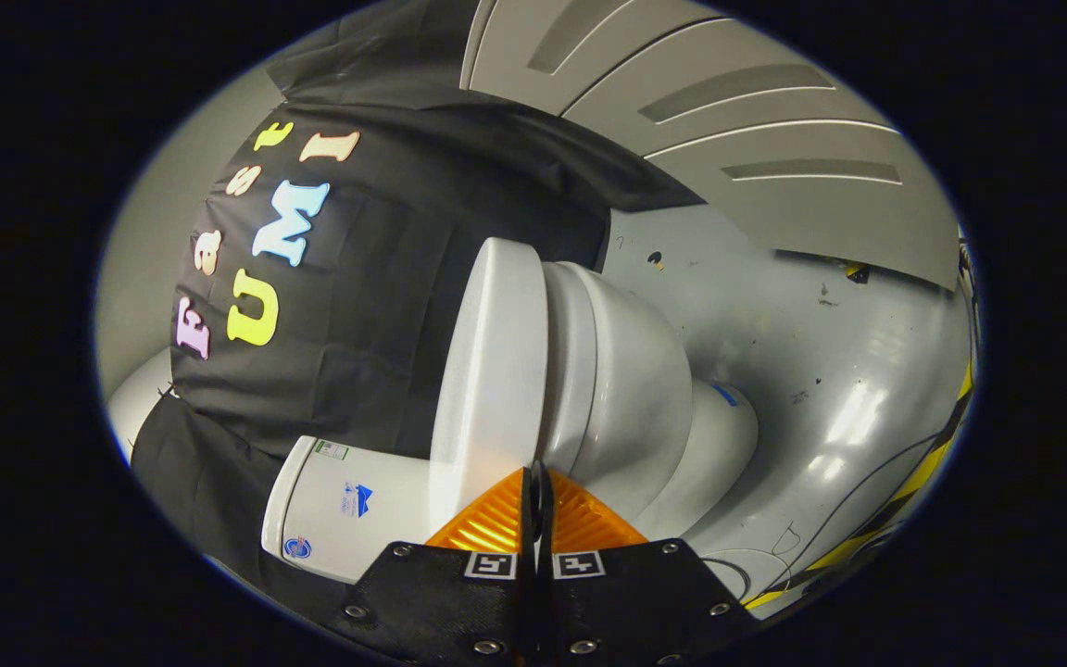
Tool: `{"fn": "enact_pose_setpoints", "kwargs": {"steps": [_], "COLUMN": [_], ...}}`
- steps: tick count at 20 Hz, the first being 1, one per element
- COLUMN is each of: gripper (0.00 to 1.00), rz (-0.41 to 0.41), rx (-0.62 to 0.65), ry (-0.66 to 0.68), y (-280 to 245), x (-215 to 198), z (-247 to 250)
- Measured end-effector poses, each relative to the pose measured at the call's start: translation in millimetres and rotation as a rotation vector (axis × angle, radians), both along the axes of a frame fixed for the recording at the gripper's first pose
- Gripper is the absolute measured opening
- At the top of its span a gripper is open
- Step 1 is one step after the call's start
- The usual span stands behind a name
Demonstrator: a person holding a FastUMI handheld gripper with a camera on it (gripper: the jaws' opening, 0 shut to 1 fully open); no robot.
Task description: Open the toilet lid.
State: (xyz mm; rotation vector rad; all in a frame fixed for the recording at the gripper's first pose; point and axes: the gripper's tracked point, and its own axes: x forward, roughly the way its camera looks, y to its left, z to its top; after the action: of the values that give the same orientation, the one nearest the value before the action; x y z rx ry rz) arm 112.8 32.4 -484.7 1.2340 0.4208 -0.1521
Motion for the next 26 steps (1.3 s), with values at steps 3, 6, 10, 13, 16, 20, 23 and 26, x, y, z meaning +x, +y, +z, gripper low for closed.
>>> {"fn": "enact_pose_setpoints", "kwargs": {"steps": [3, 6, 10, 13, 16, 20, 23, 26], "gripper": [0.00, 0.00, 0.00, 0.00, 0.00, 0.00, 0.00, 0.00], "rz": [0.012, 0.022, 0.018, 0.002, -0.007, -0.009, -0.007, -0.037], "rx": [-0.022, -0.045, -0.084, -0.105, -0.123, -0.160, -0.201, -0.198], "ry": [0.014, 0.028, 0.076, 0.101, 0.137, 0.167, 0.202, 0.230], "y": [0.6, 0.4, -1.5, 3.2, 5.6, 6.7, 9.5, 8.5], "x": [0.7, 0.4, 0.5, -1.3, -0.1, 1.5, 2.7, 1.6], "z": [0.7, 1.4, 9.8, 22.9, 37.2, 54.3, 59.7, 67.8]}}
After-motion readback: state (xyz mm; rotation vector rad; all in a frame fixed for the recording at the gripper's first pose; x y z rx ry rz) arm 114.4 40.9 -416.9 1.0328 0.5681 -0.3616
